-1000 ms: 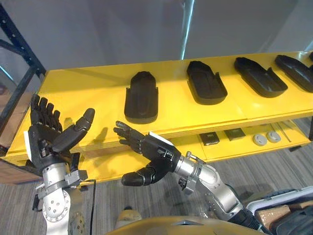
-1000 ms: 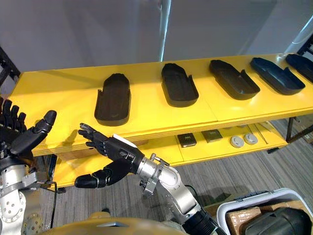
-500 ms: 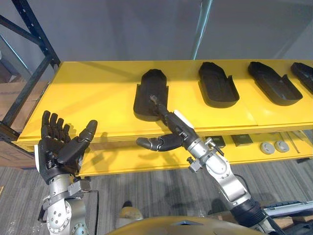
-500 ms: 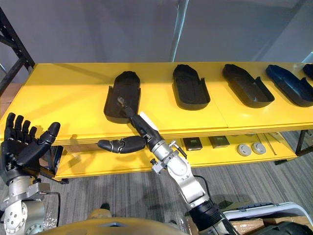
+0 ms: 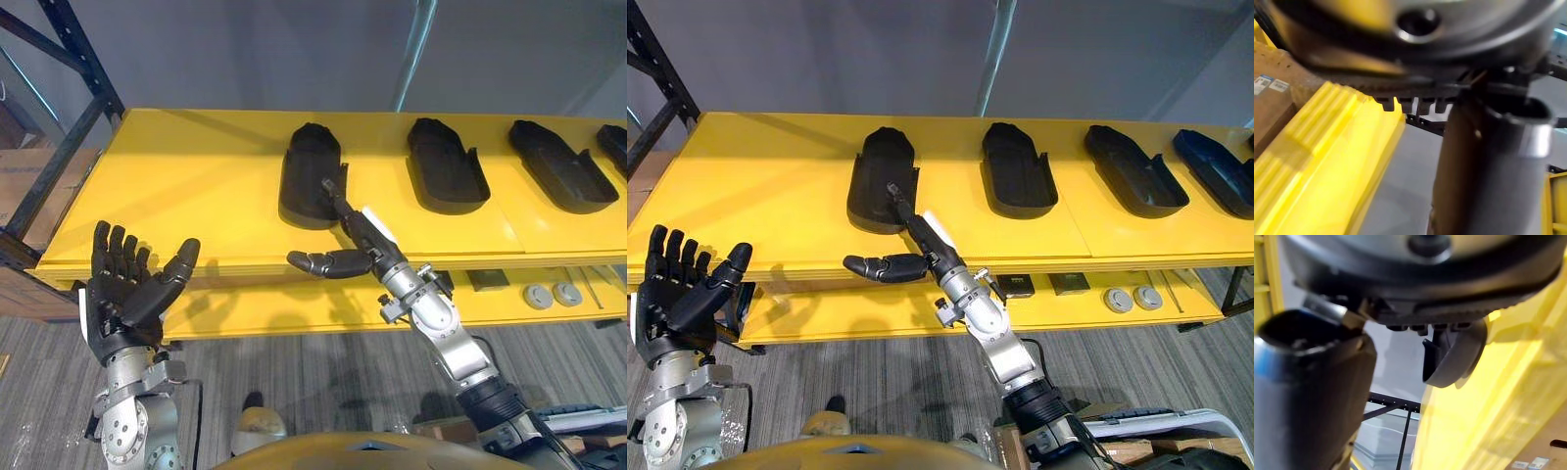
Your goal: Walk over and take three plastic housings, then place them on the shelf
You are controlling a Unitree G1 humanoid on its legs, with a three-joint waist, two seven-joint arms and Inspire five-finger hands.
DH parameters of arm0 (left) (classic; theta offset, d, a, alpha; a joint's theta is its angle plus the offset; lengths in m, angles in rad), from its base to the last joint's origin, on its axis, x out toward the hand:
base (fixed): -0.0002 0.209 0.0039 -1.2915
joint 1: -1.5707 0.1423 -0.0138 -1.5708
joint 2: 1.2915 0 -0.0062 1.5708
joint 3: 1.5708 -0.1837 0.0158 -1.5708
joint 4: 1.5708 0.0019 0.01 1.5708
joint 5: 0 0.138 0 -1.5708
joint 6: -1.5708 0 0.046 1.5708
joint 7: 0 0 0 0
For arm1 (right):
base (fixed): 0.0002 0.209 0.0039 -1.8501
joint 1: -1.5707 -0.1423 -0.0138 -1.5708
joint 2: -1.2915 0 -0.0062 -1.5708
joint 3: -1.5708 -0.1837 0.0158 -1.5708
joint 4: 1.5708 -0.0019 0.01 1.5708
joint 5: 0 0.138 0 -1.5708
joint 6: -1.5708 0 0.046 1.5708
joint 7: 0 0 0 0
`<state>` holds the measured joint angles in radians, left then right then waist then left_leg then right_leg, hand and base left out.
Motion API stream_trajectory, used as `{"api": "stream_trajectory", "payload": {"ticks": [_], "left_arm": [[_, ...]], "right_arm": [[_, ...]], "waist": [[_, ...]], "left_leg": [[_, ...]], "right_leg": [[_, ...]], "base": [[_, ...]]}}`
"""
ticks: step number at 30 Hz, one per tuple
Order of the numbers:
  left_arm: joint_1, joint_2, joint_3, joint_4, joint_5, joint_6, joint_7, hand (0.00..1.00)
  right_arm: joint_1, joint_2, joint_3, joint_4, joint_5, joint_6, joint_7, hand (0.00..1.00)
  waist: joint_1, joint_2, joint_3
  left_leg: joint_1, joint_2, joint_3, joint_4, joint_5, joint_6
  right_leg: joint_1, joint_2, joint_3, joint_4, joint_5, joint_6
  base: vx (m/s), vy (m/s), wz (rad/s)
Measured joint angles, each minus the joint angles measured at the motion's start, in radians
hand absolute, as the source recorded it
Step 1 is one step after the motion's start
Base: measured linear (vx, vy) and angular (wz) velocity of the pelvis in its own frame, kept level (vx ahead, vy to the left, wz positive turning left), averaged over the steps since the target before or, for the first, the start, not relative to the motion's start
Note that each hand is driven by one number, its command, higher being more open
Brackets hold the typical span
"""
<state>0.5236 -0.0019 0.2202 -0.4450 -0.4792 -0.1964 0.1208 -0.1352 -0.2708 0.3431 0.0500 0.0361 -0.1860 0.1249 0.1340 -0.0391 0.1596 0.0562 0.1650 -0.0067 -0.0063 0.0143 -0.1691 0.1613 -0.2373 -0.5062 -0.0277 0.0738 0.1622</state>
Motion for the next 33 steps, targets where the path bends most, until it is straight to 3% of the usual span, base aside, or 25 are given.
{"api": "stream_trajectory", "payload": {"ticks": [14,21,24,28,33], "left_arm": [[0.000,-0.001,-0.031,0.019,-0.001,-0.001,-0.019,1.00],[-0.001,-0.001,-0.056,0.019,-0.027,-0.001,-0.020,1.00],[0.000,-0.002,-0.056,0.019,-0.027,-0.001,-0.020,1.00],[0.000,-0.001,-0.056,0.019,-0.029,-0.001,-0.023,1.00],[0.001,0.000,-0.047,0.018,-0.029,-0.001,-0.024,1.00]], "right_arm": [[-0.014,0.032,-0.018,0.000,-0.070,-0.032,-0.115,1.00],[-0.048,0.030,-0.061,-0.090,-0.091,-0.144,-0.143,1.00],[-0.037,0.030,-0.088,-0.219,-0.021,-0.179,-0.080,1.00],[-0.012,0.029,-0.086,-0.321,0.156,-0.184,0.120,1.00],[0.075,-0.014,-0.026,-0.328,0.229,-0.036,0.299,1.00]], "waist": [[0.000,0.007,0.013],[-0.001,0.007,0.013],[-0.004,0.008,0.014],[-0.008,0.008,0.014],[-0.008,0.008,0.014]], "left_leg": [[0.000,0.000,-0.004,0.000,0.001,0.000],[0.001,0.000,-0.002,0.000,0.001,0.000],[0.004,0.001,0.002,0.000,0.000,0.000],[0.006,0.002,0.010,0.001,-0.001,0.000],[0.006,0.002,0.015,0.001,-0.001,0.001]], "right_leg": [[-0.001,-0.001,0.000,0.007,-0.005,0.001],[-0.001,-0.001,0.001,0.007,-0.005,0.001],[-0.001,-0.001,0.006,0.007,-0.005,0.001],[-0.004,-0.001,0.015,0.007,-0.005,0.001],[-0.006,-0.001,0.018,0.006,-0.005,0.001]], "base": [[0.00,0.002,0.01],[0.00,0.000,0.00],[0.00,0.000,-0.03],[0.00,0.000,-0.05],[0.00,0.000,-0.01]]}}
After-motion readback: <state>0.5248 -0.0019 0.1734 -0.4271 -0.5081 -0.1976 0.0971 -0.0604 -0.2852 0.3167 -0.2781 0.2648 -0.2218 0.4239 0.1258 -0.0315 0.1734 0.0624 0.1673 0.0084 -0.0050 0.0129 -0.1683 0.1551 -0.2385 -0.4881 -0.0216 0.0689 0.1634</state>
